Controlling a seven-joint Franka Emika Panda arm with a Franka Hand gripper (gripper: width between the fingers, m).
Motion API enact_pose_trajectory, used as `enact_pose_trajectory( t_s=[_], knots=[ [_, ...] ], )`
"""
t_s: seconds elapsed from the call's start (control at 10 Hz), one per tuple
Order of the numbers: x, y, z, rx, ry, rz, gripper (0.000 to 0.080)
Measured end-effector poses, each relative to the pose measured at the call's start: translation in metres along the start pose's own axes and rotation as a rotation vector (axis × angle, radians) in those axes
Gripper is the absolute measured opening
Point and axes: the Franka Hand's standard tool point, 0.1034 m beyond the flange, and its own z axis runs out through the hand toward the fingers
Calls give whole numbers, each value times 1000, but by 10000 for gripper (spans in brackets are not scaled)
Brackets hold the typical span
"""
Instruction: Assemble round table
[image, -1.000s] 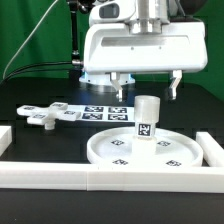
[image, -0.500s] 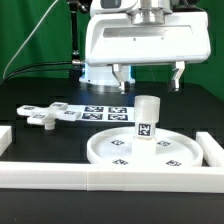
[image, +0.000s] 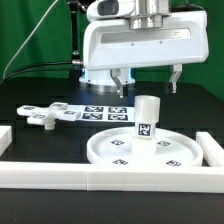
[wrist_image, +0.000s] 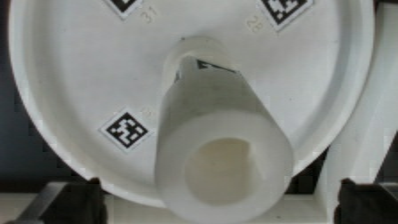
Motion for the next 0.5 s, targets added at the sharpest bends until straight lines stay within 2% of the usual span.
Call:
enact_pose_trajectory(
  t_s=[0.1, 0.3, 0.4, 0.5],
  knots=[
    [-1, -4, -1, 15, -58, 3, 649],
    [2, -2, 1, 6, -35, -3, 649],
    [3, -1, 5, -17, -28, -47, 649],
    [3, -1, 7, -27, -21, -64, 649]
  ],
)
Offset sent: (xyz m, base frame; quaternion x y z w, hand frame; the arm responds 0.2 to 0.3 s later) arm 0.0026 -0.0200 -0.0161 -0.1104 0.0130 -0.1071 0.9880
